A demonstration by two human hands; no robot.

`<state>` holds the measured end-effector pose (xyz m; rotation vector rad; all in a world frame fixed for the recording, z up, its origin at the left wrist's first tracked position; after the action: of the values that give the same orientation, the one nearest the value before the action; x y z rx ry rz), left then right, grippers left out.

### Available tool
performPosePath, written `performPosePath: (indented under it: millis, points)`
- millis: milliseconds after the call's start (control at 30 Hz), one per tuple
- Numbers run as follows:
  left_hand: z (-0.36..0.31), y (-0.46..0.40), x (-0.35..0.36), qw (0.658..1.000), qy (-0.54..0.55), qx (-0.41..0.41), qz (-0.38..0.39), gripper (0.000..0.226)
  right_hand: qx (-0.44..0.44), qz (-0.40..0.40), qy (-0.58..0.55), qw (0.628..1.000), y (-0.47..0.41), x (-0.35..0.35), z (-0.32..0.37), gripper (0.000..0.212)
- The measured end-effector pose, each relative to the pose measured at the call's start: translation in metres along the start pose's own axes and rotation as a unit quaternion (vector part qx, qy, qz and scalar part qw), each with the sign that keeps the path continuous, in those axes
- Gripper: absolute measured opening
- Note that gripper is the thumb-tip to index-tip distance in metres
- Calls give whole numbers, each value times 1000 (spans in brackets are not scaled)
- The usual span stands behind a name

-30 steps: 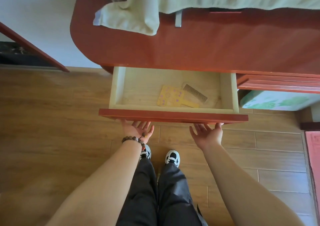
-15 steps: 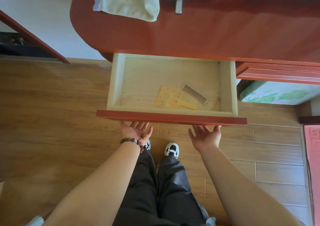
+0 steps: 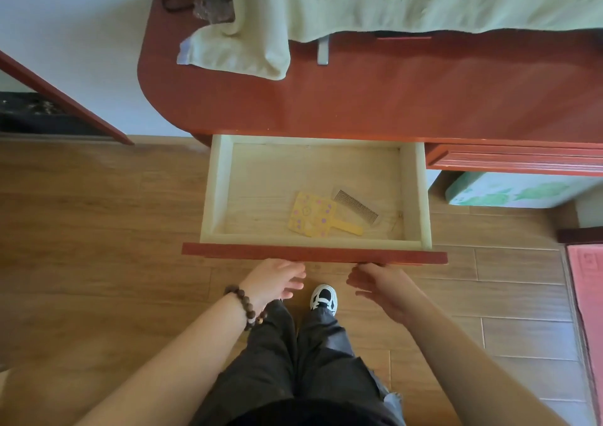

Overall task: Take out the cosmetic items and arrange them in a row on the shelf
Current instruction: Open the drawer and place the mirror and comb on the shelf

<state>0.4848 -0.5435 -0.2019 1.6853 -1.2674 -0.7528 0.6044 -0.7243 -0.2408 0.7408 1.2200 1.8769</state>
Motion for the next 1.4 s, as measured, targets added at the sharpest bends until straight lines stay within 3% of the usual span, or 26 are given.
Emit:
performPosePath:
  millis: [67, 133, 200, 267, 400, 533, 633, 733, 967, 1033, 1167, 1300, 1400]
  points:
    - [-29, 22, 2, 995, -39, 88, 24, 25, -24, 77, 54, 995, 29, -1, 21, 22]
    - [-59, 31, 4, 978, -106, 176, 27, 22, -78, 103, 84, 988, 48, -6, 45, 21]
    - [-90, 19, 7, 932, -238, 271, -36, 22, -140, 80, 89, 983, 50, -11, 72, 17]
    - [-109, -13, 12, 878, -340, 324, -90, 23, -199, 5, 139, 970, 33, -17, 97, 13]
    - [-117, -86, 30, 788, -521, 322, -63, 32, -237, -178, 359, 885, -30, -26, 124, 28]
    - [-115, -121, 42, 662, -676, 323, -36, 41, -214, -164, 473, 839, -70, -16, 122, 52]
    - [-108, -132, 41, 605, -723, 330, -36, 48, -237, -165, 522, 803, -82, -11, 118, 48]
    - [-105, -137, 40, 603, -723, 334, -43, 37, -239, -176, 547, 783, -84, -8, 116, 48]
    - [-100, -135, 38, 599, -725, 332, -71, 22, -200, -185, 539, 798, -85, -3, 117, 43]
    - [-100, -134, 36, 598, -717, 349, -84, 23, -196, -175, 513, 817, -84, -3, 117, 34]
    - [-107, -123, 27, 624, -689, 358, -88, 23, -194, -175, 457, 850, -72, -4, 118, 12]
    - [-120, -96, 14, 670, -620, 395, -103, 23, -248, -198, 375, 871, -43, -3, 117, 5]
    - [-134, -64, 8, 666, -563, 467, -146, 17, -293, -216, 314, 877, -10, 1, 119, 9]
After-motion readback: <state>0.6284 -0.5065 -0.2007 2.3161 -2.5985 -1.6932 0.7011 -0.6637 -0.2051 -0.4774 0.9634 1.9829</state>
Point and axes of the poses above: each hand's wrist, its own y-axis away from the middle knuckle, its own x-axis out of the palm, z = x × y, the point moved 2 cm from there along -y, towards the middle knuckle, and after that the axes turned 2 degrees about z, right-handed, at the moved point
